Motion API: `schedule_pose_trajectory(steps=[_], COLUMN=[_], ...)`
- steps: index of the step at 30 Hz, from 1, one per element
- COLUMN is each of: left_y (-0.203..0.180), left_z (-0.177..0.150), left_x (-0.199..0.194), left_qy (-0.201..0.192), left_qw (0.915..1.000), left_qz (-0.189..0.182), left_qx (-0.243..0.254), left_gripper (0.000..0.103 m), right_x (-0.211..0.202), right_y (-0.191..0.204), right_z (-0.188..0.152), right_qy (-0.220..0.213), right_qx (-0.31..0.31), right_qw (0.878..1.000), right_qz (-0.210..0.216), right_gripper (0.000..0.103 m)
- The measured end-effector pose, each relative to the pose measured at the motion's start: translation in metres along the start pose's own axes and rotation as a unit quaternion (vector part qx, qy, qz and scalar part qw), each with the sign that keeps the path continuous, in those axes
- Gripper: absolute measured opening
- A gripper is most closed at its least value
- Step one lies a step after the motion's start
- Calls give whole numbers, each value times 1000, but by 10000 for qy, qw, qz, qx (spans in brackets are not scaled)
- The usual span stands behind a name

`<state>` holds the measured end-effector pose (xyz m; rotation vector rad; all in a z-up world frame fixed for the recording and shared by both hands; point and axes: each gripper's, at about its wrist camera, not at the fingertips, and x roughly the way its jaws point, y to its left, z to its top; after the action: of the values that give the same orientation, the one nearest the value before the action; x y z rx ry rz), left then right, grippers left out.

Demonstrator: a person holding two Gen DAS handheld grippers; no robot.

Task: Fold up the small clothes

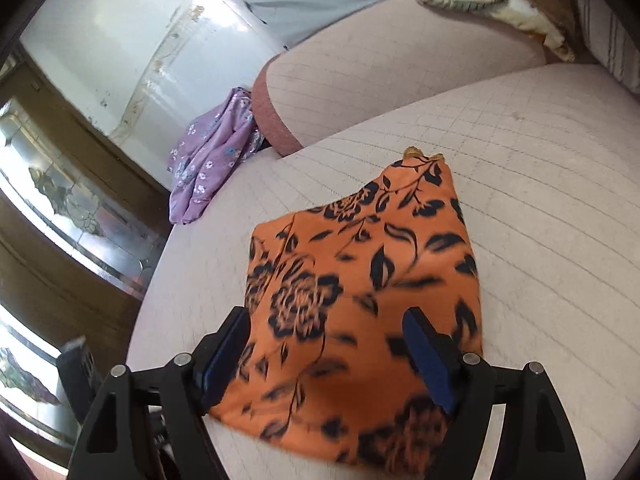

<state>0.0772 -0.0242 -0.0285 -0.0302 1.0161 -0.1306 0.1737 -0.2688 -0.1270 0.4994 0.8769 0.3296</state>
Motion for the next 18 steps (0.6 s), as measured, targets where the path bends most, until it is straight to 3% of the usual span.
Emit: schedule_pose_trajectory(steps=[7,11,18], left_y=[-5,-13,-27], left_z=[-15,-22,-29], left_x=[-48,-66,-81], left_qy=[-450,-777,-797], left_qw=[9986,9954,9928], left_qz=[288,540,869], left_qx=[27,134,216], left_gripper=[84,90,94], right_x=[-38,-47,-64], right_y=[21,37,50], right_z=[-56,-85,-108], right_qy=[38,151,149], right_qx=[-321,-693,-998], right_qw=[9982,9911,9795], right_qz=[-509,-1124,-1743], right_gripper=[88,90,91])
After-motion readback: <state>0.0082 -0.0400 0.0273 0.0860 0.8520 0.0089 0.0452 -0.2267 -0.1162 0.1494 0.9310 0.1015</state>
